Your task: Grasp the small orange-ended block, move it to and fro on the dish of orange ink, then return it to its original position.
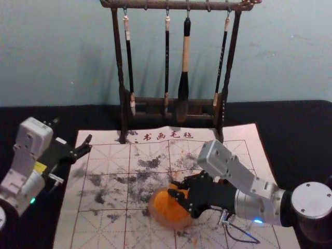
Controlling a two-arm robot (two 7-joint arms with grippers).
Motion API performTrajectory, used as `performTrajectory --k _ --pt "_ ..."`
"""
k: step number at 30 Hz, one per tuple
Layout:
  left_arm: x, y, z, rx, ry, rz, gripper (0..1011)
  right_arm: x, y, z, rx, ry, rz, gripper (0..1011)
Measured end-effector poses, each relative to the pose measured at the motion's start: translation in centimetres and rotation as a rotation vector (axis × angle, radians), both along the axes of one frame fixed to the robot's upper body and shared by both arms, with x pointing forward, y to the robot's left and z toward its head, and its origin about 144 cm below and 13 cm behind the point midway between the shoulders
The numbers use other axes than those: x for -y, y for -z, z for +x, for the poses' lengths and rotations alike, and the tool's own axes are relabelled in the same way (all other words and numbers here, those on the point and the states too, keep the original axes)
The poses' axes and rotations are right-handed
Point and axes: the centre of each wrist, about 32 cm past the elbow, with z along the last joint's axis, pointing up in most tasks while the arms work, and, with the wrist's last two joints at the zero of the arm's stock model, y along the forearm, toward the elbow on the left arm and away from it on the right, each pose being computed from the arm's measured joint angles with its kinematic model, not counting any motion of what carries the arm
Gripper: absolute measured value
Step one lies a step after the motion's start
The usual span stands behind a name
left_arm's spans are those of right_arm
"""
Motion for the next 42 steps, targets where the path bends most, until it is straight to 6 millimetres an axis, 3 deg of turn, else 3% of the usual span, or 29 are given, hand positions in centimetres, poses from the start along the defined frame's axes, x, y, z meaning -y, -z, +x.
performTrajectory --k 13,23,42 --pt "0.0 0.0 0.0 0.000 0.000 0.000 1001 1.1 -0.2 0.1 -0.004 0.033 -0.005 105" --pt "0.0 0.0 0.0 0.000 0.000 0.000 1001 2.4 -0.6 -1.1 -0.017 0.021 0.005 105" --pt "0.0 0.0 0.0 0.000 0.000 0.000 1001 1.7 -0.4 -2.0 -0.035 -0.030 0.010 105"
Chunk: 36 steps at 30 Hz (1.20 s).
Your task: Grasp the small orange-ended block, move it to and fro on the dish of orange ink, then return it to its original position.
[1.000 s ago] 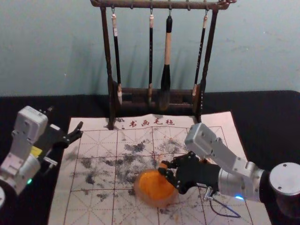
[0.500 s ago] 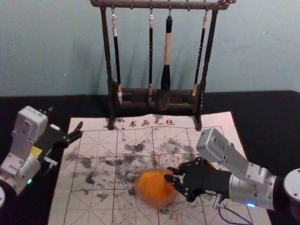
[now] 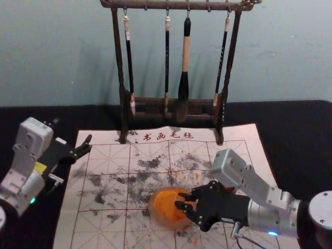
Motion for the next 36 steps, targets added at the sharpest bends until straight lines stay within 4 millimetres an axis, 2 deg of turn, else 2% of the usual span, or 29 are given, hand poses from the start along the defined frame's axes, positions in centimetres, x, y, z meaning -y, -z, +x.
performTrajectory --k 19,28,36 --pt "0.0 0.0 0.0 0.000 0.000 0.000 1001 -1.4 0.2 1.6 0.019 0.035 -0.012 105" --pt "0.0 0.0 0.0 0.000 0.000 0.000 1001 -0.8 0.1 2.0 0.023 0.066 -0.021 105" --pt "0.0 0.0 0.0 0.000 0.000 0.000 1001 0.2 0.0 1.5 0.016 0.072 -0.033 105"
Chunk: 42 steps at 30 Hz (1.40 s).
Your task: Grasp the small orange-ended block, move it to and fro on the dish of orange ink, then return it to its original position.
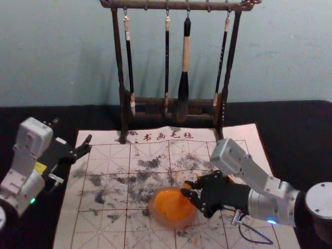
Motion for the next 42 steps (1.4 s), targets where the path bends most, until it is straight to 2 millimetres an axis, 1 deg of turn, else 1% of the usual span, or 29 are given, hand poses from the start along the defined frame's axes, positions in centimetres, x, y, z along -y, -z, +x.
performTrajectory --k 8,20,32,42 --pt "0.0 0.0 0.0 0.000 0.000 0.000 1001 0.5 -0.2 -0.8 -0.012 -0.024 0.000 105" --pt "0.0 0.0 0.0 0.000 0.000 0.000 1001 -0.1 -0.2 -1.6 -0.028 -0.070 0.008 105" --pt "0.0 0.0 0.0 0.000 0.000 0.000 1001 -1.1 -0.3 -1.2 -0.016 -0.094 -0.002 105" --pt "0.0 0.0 0.0 0.000 0.000 0.000 1001 -1.8 -0.2 -0.1 0.005 -0.088 -0.022 105"
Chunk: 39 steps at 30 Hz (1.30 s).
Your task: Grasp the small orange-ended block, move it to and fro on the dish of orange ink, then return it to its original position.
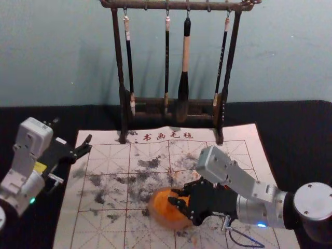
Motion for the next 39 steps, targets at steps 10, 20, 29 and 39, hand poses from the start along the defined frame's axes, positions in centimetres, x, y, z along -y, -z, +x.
performTrajectory --k 10,20,29,39 --pt "0.0 0.0 0.0 0.000 0.000 0.000 1001 0.2 0.0 0.6 0.009 0.024 -0.005 105" --pt "0.0 0.0 0.0 0.000 0.000 0.000 1001 0.9 -0.2 0.5 0.006 0.051 -0.011 105" --pt "0.0 0.0 0.0 0.000 0.000 0.000 1001 1.4 -0.4 0.0 0.001 0.050 -0.012 105" --pt "0.0 0.0 0.0 0.000 0.000 0.000 1001 1.6 -1.0 -0.5 0.000 0.065 0.033 105"
